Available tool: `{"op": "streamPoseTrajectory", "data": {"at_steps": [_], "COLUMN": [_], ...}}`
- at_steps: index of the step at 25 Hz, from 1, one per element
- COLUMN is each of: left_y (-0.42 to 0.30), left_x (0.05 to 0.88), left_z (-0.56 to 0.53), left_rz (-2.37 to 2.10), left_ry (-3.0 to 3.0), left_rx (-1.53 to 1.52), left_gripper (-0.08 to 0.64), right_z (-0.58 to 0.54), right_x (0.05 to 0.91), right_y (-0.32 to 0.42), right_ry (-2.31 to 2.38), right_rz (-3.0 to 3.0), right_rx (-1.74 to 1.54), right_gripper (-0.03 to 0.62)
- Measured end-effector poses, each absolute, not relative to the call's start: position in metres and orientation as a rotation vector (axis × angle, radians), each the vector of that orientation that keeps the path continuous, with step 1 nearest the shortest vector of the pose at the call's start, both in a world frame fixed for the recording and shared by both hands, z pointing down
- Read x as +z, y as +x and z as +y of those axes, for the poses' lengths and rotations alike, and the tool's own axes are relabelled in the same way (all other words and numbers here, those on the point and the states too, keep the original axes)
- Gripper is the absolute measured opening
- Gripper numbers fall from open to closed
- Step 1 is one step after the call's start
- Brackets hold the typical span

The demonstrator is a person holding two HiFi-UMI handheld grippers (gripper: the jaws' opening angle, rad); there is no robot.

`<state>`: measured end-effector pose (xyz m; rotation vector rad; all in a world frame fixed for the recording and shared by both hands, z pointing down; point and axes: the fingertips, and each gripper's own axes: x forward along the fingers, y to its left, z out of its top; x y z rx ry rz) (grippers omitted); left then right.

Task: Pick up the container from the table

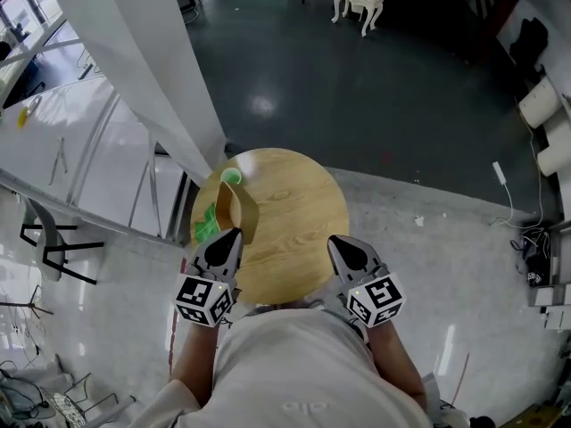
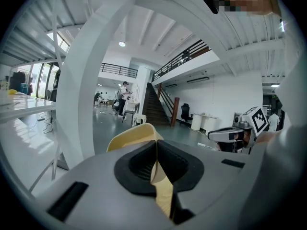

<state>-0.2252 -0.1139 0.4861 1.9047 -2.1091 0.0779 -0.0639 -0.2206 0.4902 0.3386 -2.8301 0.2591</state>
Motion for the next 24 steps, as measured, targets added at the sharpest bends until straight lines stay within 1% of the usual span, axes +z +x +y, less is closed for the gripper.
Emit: {"op": "streamPoseTrajectory", "data": {"at_steps": [4,24], "left_y": [-0.223,-0.214], "left_x": [0.487,0.49], "left_z": [-0.112,-0.106], "left_rz": [-2.099,-2.082], "left_ry": [1.912,1.923], "left_rx": [0.079,0.099], "left_gripper": [0.028,0.028], "right_z": [-0.216,-0.21], "right_x": [0.492,0.496], "right_y": [-0.065,-0.049], "right_ry": [0.32,0.371], "right_rz": [-2.821,-2.815], "right_rx": [0.225,0.257], "right_gripper": [0.025,0.025]}}
